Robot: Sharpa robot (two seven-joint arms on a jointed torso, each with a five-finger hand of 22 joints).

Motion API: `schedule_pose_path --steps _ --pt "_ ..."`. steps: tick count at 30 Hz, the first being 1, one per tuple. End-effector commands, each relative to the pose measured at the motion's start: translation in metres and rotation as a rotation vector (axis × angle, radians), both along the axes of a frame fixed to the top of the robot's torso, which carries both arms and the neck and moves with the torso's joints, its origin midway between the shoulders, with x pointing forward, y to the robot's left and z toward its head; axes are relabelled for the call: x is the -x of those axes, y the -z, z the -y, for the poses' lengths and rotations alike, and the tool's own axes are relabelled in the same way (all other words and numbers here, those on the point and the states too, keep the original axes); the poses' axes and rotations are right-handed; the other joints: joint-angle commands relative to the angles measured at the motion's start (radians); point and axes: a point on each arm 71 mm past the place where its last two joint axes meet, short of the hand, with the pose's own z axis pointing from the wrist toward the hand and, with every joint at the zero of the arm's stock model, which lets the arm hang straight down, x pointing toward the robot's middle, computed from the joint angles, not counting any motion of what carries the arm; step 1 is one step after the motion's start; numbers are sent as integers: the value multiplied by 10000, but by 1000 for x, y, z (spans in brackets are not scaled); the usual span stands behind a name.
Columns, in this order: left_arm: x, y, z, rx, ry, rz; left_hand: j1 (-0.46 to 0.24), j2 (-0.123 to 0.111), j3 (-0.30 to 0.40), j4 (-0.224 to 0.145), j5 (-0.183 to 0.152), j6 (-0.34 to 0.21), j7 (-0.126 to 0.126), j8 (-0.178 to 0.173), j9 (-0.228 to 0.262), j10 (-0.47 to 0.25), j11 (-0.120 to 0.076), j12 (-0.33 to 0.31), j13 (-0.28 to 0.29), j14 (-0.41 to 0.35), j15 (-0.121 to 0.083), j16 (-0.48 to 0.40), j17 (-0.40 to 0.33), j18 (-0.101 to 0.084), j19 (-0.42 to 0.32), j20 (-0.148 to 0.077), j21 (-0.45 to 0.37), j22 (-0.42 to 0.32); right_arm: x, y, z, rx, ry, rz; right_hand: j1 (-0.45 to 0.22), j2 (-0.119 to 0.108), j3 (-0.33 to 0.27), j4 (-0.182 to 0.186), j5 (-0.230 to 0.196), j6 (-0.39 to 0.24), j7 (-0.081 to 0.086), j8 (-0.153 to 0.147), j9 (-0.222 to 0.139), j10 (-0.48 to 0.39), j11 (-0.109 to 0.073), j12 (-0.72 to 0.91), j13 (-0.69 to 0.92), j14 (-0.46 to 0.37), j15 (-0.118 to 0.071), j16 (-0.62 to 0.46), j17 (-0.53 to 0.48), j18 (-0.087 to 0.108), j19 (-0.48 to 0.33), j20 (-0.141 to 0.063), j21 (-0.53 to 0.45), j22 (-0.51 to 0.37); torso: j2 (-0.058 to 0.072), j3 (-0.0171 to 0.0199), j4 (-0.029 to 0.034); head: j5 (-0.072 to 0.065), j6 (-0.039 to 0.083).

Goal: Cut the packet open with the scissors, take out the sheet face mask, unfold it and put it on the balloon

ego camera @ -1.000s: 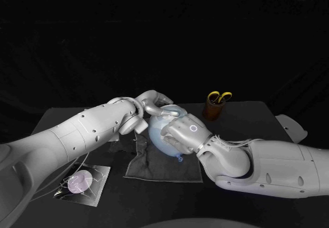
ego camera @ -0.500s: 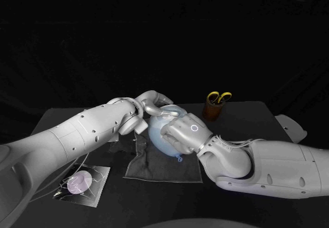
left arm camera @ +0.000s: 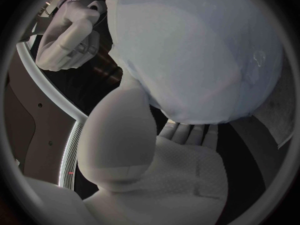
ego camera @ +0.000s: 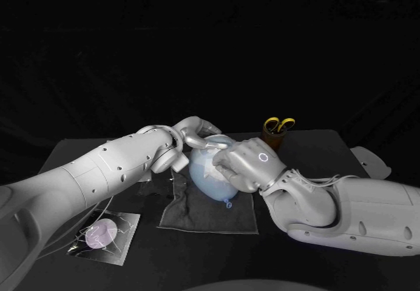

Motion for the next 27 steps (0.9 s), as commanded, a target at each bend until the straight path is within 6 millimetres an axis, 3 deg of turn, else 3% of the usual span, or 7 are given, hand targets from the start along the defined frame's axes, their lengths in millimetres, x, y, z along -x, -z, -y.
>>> schedule_pose_path --steps 1,9,11,14,17,21,27 --pt "1 2 1 -74 88 -161 102 10 61 -21 30 36 521 -33 17 49 21 -36 7 65 -29 46 10 -40 -11 -38 -14 -13 4 -6 4 -815 -275 -24 -79 -9 69 -9 31 -32 -23 71 99 1742 -712 3515 8026 1147 -173 39 2627 -74 122 -51 18 1427 -1 2 -3 15 6" --pt "1 3 0 -70 93 -177 102 10 61 -21 30 36 521 -33 17 49 21 -36 7 65 -29 46 10 -40 -11 -38 -14 -13 7 -11 16 -1129 -259 -360 -216 -93 181 -42 29 -111 -40 218 232 1742 -726 3515 8026 1147 -198 39 2627 -66 105 -70 -16 1408 -2 1 -14 13 44" --pt "1 3 1 -68 99 -181 102 10 61 -21 30 36 521 -33 17 49 21 -36 7 65 -29 46 10 -40 -11 -38 -14 -13 7 -10 15 -1122 -296 -467 -342 -352 79 -58 25 -200 -54 251 281 1742 -732 3515 8026 1147 -208 39 2627 -45 53 -78 -92 1346 1 2 -10 21 61" --pt "1 3 1 -66 107 -189 101 14 59 -21 30 37 528 -34 19 47 26 -45 6 66 -29 42 10 -38 -14 -39 -16 -15 6 -8 10 -973 -431 -590 -1223 -1173 -964 435 24 -958 240 -207 110 1742 -507 3515 8026 1147 -70 39 2627 -20 -39 -25 -231 1237 7 3 11 25 65" --pt "1 3 1 -65 112 -197 101 14 59 -21 30 37 528 -34 19 47 26 -45 6 66 -29 42 10 -38 -14 -39 -16 -15 4 -5 2 -589 -523 -678 -738 -936 -2336 733 -5 -1196 363 -560 -32 1742 -346 3515 8026 1147 84 39 2627 -14 -45 151 -275 1231 8 -1 6 34 47" --pt "1 3 2 -57 132 -203 101 14 59 -21 30 37 528 -34 19 47 26 -45 6 66 -29 42 10 -38 -14 -39 -16 -15 1 1 -8 -37 -558 -805 10 -755 -3982 1322 35 -1513 420 -992 -196 1742 -332 3515 8026 1147 164 39 2627 19 -90 220 -390 1178 15 -13 15 42 47" --pt "2 3 2 -52 153 -211 100 18 58 -21 30 37 533 -35 19 75 34 -45 8 65 -38 38 10 -38 -15 -40 -17 -16 -5 9 -20 594 -562 -915 575 -668 -4415 1694 30 -1643 417 -1201 -275 1742 -322 3515 8026 1147 147 39 2627 16 -83 238 -415 1190 10 -7 17 50 20"
